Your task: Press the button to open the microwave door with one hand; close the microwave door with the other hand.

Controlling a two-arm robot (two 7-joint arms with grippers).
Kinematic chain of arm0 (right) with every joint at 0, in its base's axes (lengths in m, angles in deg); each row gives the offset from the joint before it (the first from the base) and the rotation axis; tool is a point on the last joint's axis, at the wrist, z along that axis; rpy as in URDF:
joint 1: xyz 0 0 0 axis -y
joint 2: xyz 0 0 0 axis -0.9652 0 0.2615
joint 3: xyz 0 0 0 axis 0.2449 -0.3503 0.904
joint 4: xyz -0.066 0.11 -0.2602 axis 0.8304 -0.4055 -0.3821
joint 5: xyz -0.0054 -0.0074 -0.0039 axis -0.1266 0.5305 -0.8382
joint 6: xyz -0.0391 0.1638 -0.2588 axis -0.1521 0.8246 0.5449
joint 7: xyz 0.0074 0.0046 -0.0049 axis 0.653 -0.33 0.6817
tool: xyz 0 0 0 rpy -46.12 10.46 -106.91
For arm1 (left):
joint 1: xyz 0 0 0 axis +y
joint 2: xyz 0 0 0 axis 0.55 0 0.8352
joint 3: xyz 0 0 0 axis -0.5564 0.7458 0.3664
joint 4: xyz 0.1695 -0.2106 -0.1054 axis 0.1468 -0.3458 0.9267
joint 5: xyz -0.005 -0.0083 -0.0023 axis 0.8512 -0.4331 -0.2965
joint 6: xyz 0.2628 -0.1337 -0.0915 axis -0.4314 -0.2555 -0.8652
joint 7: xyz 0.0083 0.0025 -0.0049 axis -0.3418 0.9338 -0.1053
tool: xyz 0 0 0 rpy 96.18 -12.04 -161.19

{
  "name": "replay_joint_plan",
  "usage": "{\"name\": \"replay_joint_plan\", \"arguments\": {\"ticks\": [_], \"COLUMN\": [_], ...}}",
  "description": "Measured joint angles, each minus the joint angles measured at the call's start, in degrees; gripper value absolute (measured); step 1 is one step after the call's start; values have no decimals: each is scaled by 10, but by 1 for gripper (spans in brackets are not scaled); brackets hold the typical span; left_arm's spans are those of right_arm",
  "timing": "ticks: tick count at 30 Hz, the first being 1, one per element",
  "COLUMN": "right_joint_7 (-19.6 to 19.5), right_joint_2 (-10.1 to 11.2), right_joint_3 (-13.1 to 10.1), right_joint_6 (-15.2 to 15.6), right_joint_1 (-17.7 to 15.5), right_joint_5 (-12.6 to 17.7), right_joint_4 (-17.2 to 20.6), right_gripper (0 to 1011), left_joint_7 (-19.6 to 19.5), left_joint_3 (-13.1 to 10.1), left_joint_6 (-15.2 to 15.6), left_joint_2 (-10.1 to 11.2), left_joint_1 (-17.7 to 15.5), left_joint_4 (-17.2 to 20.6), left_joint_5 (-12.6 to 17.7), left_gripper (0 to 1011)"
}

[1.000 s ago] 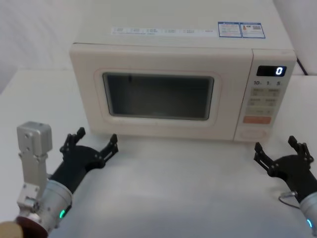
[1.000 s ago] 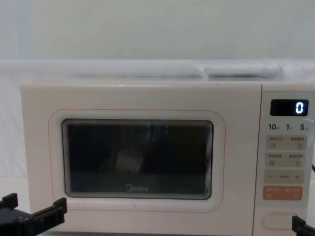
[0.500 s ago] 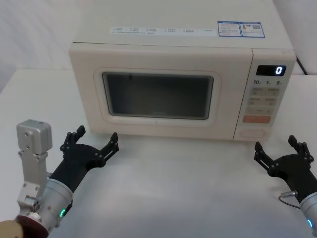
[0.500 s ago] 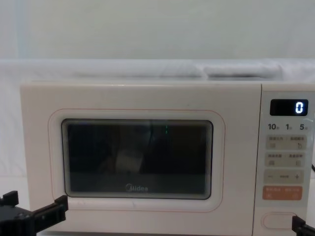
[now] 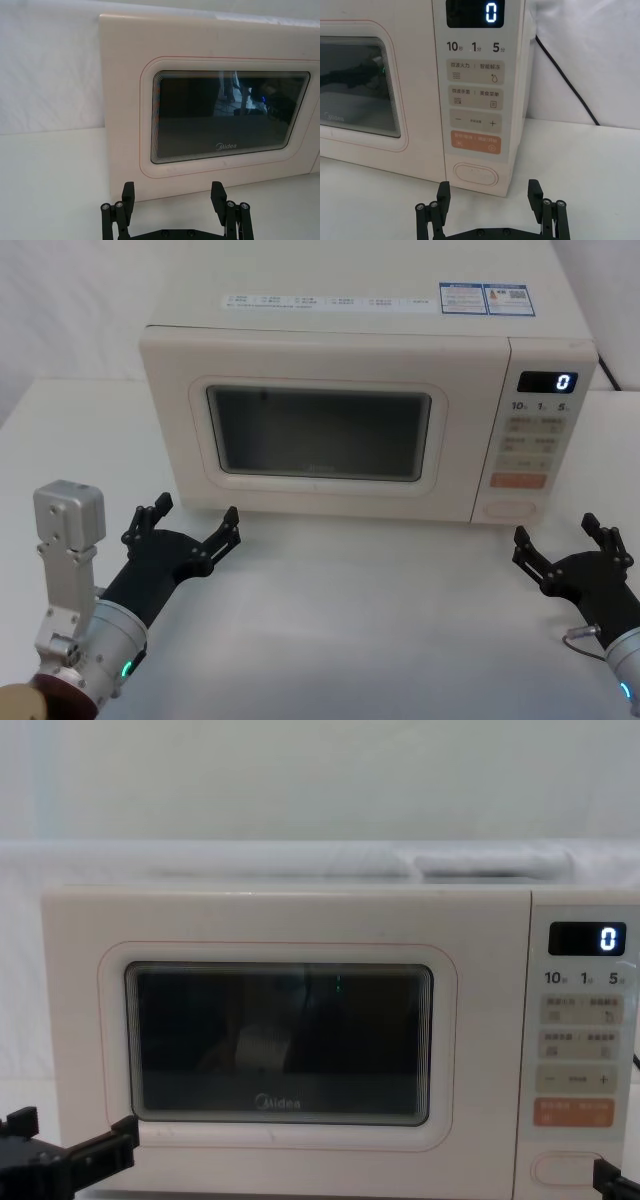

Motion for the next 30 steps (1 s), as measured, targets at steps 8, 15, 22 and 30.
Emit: {"name": "replay_joint_plan", "arguments": {"ticks": [8, 15, 22, 30], "right_joint_7": [0, 0, 0, 0], "right_joint_2": [0, 0, 0, 0], "right_joint_3": [0, 0, 0, 0], "right_joint_6": [0, 0, 0, 0], "right_joint_1": [0, 0, 0, 0], "right_joint_5": [0, 0, 0, 0], "right_joint_4": [0, 0, 0, 0], "right_gripper": [1002, 1002, 1002, 1002], "left_joint_7": [0, 0, 0, 0], "left_joint_3": [0, 0, 0, 0], "left_joint_6": [0, 0, 0, 0], "left_joint_2": [0, 0, 0, 0], "left_joint_1": [0, 0, 0, 0], "left_joint_4": [0, 0, 0, 0], "left_joint_5": [0, 0, 0, 0], "left_gripper": [1001, 1001, 1001, 1001]}}
